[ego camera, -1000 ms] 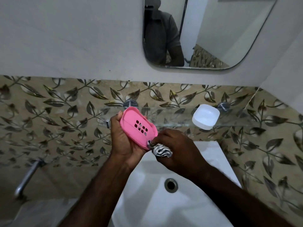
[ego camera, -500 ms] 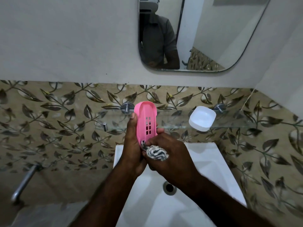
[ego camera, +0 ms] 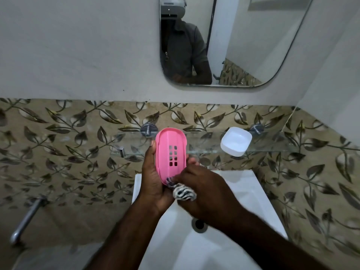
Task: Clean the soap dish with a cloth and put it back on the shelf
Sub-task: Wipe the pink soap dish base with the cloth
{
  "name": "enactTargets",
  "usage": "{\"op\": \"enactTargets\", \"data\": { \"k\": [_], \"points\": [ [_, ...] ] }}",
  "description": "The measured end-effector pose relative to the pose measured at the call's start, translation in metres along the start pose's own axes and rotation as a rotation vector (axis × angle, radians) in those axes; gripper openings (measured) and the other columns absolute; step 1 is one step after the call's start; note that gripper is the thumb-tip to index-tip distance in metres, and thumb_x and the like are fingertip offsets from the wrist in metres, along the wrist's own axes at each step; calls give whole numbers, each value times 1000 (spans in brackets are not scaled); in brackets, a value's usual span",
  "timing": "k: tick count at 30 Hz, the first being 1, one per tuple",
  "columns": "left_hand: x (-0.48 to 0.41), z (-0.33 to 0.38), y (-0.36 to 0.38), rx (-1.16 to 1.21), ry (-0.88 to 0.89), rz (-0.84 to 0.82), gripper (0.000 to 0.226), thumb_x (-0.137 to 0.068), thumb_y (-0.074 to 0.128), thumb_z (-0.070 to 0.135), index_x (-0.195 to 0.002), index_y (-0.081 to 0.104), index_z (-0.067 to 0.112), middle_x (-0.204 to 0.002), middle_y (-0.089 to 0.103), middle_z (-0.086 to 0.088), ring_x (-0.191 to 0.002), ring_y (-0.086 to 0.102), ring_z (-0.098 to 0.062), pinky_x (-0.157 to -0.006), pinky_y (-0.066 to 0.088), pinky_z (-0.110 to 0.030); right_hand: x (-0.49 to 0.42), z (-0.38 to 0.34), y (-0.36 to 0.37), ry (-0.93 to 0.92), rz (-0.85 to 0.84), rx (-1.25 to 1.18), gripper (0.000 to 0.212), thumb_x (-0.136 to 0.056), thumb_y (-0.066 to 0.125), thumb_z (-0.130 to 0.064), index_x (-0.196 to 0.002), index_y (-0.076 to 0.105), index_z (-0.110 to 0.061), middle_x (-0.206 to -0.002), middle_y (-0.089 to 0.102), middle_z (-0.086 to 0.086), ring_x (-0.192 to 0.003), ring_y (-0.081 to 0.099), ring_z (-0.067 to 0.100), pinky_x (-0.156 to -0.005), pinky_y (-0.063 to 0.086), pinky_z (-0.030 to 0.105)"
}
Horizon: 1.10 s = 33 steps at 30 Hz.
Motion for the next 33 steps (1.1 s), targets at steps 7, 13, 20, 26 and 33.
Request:
{"op": "enactTargets", "data": {
  "k": [7, 13, 20, 26, 33],
  "points": [
    [7, -8, 3, 1, -3, -48, 70, -79, 54, 62, -125, 60, 10, -113, 69, -19, -95, 68, -32, -93, 50, -49, -29, 19, -34, 264, 93, -170, 14, -72, 78, -21, -85, 73, -23, -78, 71, -4, -70, 68, 12, -66, 56, 38],
    [9, -18, 10, -35, -3, -45, 56, -85, 52, 58, -116, 67, 13, -108, 72, -14, -91, 71, -27, -80, 57, -42, -46, 8, -36, 214, 177, -125, 28, -73, 76, -12, -100, 73, -19, -95, 70, 0, -86, 65, 17, -78, 54, 38],
    [12, -13, 7, 42, -21, -36, 72, -87, 48, 62, -114, 64, -2, -87, 72, -20, -76, 73, -29, -67, 62, -37, -19, -3, -19, -47, -43, -129, 28, -70, 78, -11, -97, 73, -18, -93, 68, 0, -85, 62, 17, -77, 51, 34],
    [11, -21, 26, 3, 29, -94, 55, -92, 44, 57, -120, 65, 14, -110, 70, -15, -99, 65, -29, -100, 44, -51, -45, 15, -47, 131, 235, 63, 33, -72, 73, -8, -105, 72, -13, -98, 69, 5, -89, 65, 23, -78, 52, 33],
    [6, -29, 16, -49, -11, -10, 64, -80, 50, 59, -116, 63, 8, -98, 74, -17, -86, 72, -27, -78, 58, -39, -8, 6, -30, 253, 136, -12, 14, -79, 72, -15, -92, 70, -19, -86, 68, -2, -77, 63, 15, -70, 54, 33]
  ]
}}
Point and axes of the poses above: each hand's wrist, its own x-axis away from the middle knuckle, its own y-axis out of the palm, z = x × y, the point moved 2 cm from there along -x, towards the middle knuckle
